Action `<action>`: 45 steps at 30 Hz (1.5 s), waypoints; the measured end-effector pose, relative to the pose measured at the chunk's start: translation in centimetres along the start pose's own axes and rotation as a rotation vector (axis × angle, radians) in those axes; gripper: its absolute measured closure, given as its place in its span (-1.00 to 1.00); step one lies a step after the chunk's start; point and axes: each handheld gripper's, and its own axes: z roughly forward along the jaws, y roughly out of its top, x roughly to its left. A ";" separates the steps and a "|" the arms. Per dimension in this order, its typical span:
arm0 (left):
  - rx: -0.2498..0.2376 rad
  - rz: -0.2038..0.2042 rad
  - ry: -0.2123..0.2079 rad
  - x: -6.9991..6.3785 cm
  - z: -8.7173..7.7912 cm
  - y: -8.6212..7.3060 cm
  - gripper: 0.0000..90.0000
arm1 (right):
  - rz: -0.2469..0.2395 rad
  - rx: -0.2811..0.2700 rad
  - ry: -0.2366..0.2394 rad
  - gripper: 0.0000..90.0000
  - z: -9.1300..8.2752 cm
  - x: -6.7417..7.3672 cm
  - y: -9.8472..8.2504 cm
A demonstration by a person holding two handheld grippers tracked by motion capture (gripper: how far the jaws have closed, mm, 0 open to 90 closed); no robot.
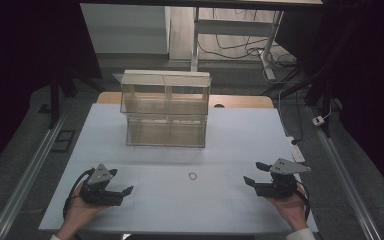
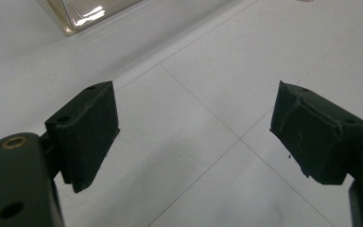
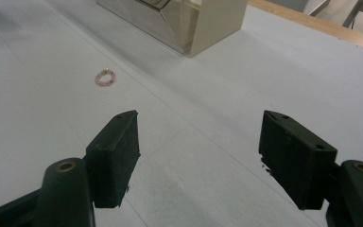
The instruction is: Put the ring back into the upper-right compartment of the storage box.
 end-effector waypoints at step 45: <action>-0.021 -0.016 0.020 0.6 0.0 -0.1 -0.66 | -0.099 0.074 0.129 -0.33 5.7 4.0 5.2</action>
